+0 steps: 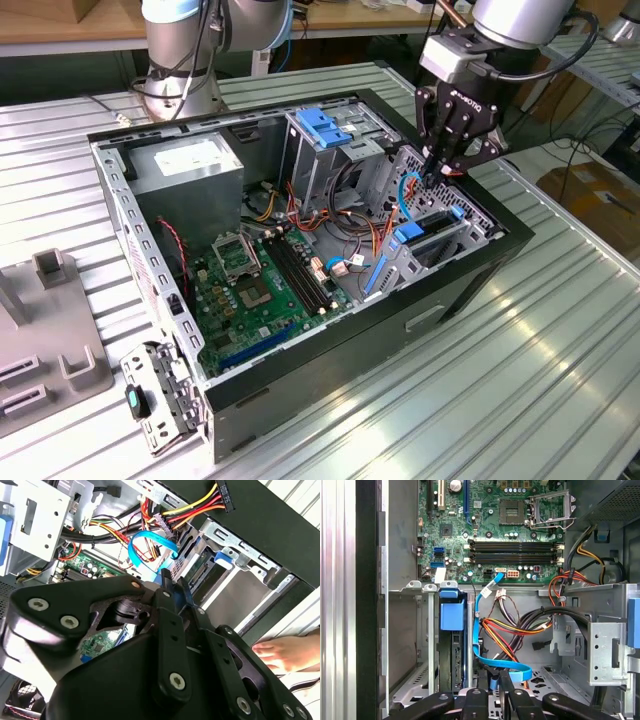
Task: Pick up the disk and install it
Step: 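Insert the first disk wire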
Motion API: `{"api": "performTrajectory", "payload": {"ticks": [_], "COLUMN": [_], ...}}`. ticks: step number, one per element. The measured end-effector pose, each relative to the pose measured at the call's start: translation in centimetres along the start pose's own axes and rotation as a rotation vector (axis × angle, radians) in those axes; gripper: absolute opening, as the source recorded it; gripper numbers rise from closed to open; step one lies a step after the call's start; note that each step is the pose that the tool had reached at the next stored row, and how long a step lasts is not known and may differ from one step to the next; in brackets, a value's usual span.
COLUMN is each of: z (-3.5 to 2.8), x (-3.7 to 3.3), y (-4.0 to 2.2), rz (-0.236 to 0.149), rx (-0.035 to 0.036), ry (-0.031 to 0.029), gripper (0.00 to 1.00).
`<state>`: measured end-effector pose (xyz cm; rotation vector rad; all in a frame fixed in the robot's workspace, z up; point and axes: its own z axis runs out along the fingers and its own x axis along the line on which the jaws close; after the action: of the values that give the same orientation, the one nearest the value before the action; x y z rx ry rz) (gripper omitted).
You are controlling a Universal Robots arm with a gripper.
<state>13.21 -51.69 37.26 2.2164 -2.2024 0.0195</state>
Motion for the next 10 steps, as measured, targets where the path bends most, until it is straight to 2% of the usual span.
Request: {"api": "performTrajectory", "payload": {"ticks": [1, 8, 10], "z": [0.00, 0.02, 0.03], "x": [0.00, 0.02, 0.28], "y": [0.00, 0.00, 0.06], "rz": [0.000, 0.000, 0.000], "rx": [0.0000, 0.0000, 0.0015], "ry": [0.0000, -0.0002, -0.0001], "gripper": [0.16, 0.16, 0.16]}}
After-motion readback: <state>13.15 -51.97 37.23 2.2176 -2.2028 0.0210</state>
